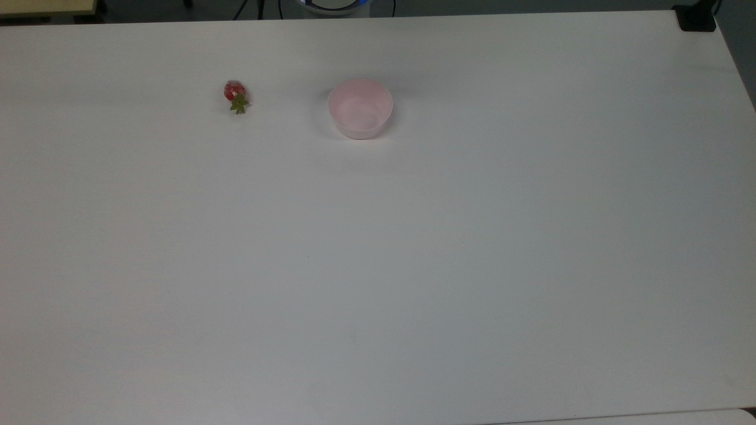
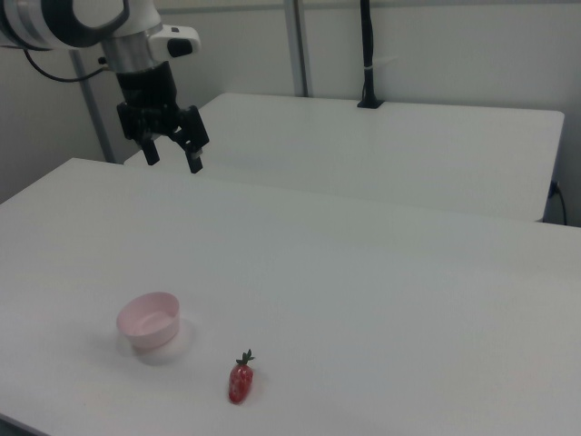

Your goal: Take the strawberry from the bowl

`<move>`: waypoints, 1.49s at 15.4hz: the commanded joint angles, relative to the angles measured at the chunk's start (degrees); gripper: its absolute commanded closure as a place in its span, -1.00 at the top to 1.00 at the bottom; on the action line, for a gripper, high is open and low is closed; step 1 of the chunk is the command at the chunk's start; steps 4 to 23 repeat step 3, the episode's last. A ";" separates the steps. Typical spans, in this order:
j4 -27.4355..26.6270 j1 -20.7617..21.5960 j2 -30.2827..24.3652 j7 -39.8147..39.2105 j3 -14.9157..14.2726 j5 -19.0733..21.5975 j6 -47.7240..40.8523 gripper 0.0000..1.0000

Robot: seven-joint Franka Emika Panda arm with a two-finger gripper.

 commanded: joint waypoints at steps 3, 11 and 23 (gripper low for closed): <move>0.13 0.69 0.82 -2.28 -1.06 0.71 2.29 1.00; 0.13 0.69 0.82 -2.28 -1.06 0.71 2.29 1.00; 0.13 0.69 0.82 -2.28 -1.06 0.71 2.29 1.00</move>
